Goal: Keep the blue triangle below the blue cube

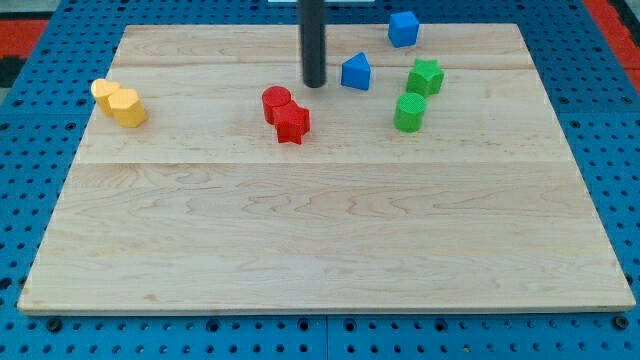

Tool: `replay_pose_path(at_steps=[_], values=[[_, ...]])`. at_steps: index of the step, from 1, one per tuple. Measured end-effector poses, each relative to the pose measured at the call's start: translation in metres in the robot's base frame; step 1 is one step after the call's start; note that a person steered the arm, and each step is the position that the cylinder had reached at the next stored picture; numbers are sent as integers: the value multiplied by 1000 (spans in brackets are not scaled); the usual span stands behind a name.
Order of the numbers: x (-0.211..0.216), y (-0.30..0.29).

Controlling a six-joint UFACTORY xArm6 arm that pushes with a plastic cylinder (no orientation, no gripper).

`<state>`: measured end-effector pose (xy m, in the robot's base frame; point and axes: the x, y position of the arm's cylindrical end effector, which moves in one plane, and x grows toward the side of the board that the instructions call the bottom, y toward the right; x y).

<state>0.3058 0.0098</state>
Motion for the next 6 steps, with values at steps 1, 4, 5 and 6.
replay_pose_path(at_steps=[1,4,5,6], values=[[-2,11],[-17,59],[-23,53],[-31,47]])
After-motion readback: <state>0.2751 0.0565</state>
